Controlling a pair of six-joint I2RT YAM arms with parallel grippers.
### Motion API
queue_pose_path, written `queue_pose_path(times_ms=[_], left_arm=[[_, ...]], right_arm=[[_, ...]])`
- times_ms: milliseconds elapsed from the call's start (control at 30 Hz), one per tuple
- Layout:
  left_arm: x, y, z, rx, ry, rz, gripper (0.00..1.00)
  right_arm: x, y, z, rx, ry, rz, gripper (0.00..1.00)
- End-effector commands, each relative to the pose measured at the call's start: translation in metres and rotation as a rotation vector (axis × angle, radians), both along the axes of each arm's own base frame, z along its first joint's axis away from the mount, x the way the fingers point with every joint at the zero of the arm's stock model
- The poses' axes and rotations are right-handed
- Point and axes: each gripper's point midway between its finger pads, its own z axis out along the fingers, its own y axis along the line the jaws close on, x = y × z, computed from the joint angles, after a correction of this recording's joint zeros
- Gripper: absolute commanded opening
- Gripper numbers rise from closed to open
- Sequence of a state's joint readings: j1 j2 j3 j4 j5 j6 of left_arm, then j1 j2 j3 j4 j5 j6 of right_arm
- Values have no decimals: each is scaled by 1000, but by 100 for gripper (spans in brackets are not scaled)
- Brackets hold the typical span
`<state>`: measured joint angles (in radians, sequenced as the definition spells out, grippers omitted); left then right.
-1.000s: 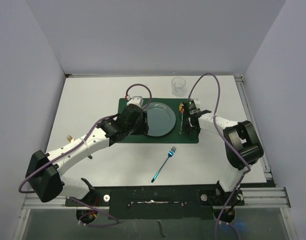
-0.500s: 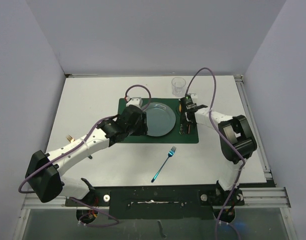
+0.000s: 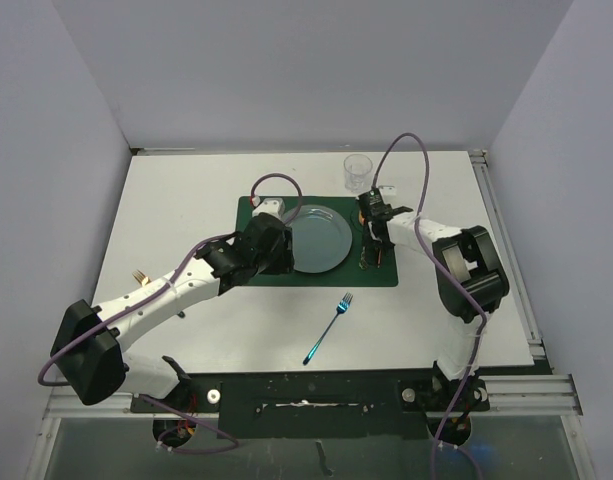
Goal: Set the dinner table for one person
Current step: Pick up the knife with the napkin.
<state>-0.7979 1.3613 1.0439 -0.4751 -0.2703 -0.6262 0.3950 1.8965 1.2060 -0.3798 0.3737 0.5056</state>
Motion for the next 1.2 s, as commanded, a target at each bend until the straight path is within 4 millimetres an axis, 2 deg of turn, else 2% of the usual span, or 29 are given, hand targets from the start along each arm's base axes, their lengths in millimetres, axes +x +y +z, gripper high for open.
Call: queue_pose_path(times_ms=[0,333,600,800,967,1067,1167], left_arm=[[6,-5,10,-33,-33,11,47],[5,-4,8,-27,-31,12,47],[5,-2,10,-22,-34,14,47],[4,-2,10,-23,-33,13,47],[3,0,11,-25,-36,14,47],[2,0,12,-27,-37,14,47],[2,1,13,-31,-39,15,47]], right_arm=[[12,-4,7,-13,-33,-32,33],[18,-6,-2,-20,-15,-46,32],[10,-11,-22,-17,25,-72,31],[2,-9,-40,17,62,-76,26],[-4,-6,-50,41,85,-71,15],[-5,-4,-54,46,95,-66,14],[-7,-4,-57,52,106,-63,3]])
